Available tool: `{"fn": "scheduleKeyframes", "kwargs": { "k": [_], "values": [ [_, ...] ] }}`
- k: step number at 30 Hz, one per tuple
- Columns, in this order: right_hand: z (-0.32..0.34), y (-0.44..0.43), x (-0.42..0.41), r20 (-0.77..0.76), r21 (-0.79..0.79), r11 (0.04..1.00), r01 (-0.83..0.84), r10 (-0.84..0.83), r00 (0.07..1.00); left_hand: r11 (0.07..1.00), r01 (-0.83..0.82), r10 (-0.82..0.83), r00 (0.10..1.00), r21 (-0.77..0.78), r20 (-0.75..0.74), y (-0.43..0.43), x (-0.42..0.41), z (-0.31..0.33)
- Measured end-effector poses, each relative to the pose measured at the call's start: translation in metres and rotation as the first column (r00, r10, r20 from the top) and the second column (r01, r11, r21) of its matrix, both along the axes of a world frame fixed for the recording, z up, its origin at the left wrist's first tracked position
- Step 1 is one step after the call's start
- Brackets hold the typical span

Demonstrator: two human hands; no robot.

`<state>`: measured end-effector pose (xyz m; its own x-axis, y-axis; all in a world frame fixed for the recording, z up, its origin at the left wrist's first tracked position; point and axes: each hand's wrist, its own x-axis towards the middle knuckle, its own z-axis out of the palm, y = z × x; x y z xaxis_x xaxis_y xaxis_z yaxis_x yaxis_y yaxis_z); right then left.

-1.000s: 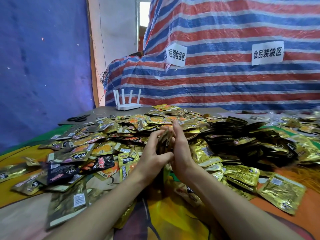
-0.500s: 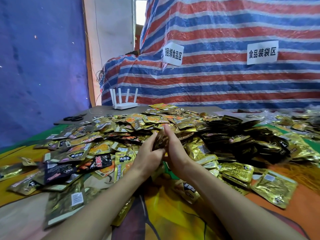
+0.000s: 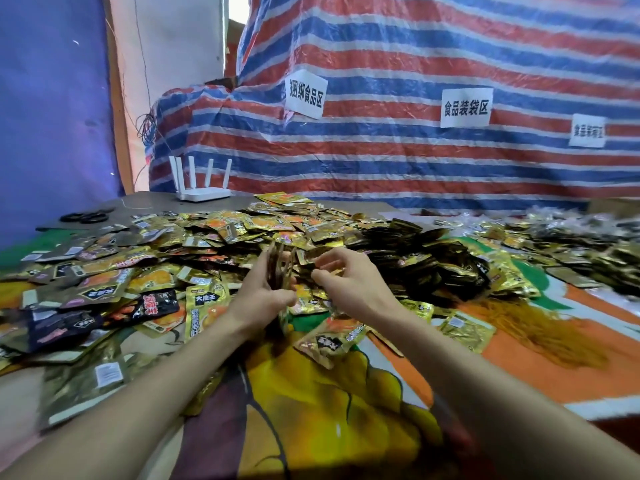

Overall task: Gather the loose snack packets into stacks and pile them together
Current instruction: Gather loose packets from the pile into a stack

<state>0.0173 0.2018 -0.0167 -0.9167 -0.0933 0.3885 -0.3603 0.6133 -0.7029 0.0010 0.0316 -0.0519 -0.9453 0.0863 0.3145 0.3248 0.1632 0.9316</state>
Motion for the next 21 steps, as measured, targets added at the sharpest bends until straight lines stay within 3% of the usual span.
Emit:
{"fn": "scheduleKeyframes", "kwargs": {
  "k": [4, 10, 14, 18, 21],
  "values": [
    [0.015, 0.064, 0.025, -0.055, 0.248, 0.946, 0.209, -0.202, 0.978, 1.000, 0.006, -0.007, 0.999, 0.002, 0.036, -0.003, -0.001, -0.001],
    [0.043, 0.174, 0.038, 0.039, 0.618, 0.681, 0.393, -0.525, 0.850, 0.999, -0.013, 0.014, 1.000, -0.051, 0.019, -0.001, -0.002, -0.001],
    [0.035, 0.215, 0.046, 0.101, 0.725, 0.575, 0.379, -0.632, 0.768, 1.000, -0.006, 0.007, 1.000, -0.012, 0.027, -0.001, -0.001, 0.000],
    [0.015, 0.228, 0.046, 0.164, 0.738, 0.588, 0.332, -0.633, 0.757, 1.000, -0.001, 0.001, 0.999, 0.008, 0.036, 0.002, 0.007, 0.006],
    [0.005, 0.227, 0.044, 0.101, 0.744, 0.549, 0.381, -0.656, 0.748, 1.000, 0.000, 0.000, 0.999, 0.001, 0.035, 0.003, 0.009, 0.008]
  ]
}}
